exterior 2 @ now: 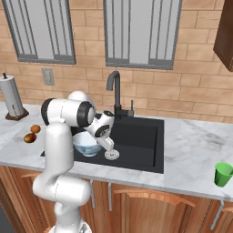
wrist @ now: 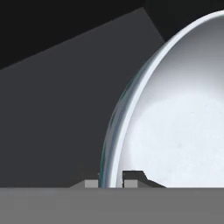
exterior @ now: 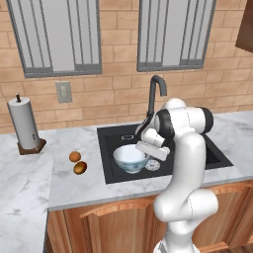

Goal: Remove the mango and tangerine from the sink. Then move the bowl and cup from the counter to the sink for washing.

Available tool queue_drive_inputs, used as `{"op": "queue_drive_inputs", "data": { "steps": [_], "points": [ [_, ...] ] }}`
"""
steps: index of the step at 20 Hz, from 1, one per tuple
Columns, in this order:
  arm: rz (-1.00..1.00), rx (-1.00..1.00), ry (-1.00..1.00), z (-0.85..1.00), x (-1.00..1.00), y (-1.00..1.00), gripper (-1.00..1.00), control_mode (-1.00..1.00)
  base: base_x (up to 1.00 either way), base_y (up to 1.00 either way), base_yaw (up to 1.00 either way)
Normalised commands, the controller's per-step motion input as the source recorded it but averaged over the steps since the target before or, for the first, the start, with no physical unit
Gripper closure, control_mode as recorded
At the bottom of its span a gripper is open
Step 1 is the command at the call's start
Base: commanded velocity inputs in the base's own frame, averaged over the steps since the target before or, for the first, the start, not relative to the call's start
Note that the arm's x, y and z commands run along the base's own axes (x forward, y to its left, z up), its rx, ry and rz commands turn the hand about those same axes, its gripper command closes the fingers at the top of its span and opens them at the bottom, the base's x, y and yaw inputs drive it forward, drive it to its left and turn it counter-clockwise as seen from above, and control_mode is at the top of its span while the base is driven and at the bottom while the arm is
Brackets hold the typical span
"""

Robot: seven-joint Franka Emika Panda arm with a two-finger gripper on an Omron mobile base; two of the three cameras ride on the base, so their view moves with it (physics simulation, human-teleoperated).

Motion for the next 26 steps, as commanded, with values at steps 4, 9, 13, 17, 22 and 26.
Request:
{"op": "queue_drive_inputs", "data": {
  "steps": [4, 9, 13, 17, 22, 26],
  "points": [
    [0.0, -0.02, 0.0, -0.2, 0.25, 0.05, 1.0, -1.0, 0.0, 0.0, 0.0],
    [0.0, -0.01, 0.0, -0.17, 0.26, 0.06, 1.0, -1.0, 0.0, 0.0, 0.0],
    [0.0, 0.0, 0.0, -0.17, 0.26, 0.06, 1.0, -1.0, 0.0, 0.0, 0.0],
    [0.0, 0.0, -0.02, -0.13, 0.21, 0.05, 1.0, -1.0, 0.0, 0.0, 0.0],
    [0.0, 0.0, 0.0, -0.07, 0.13, 0.09, 1.0, -1.0, 0.0, 0.0, 0.0],
    [0.0, 0.0, 0.0, -0.01, 0.1, 0.14, 1.0, -1.0, 0.0, 0.0, 0.0]
  ]
}}
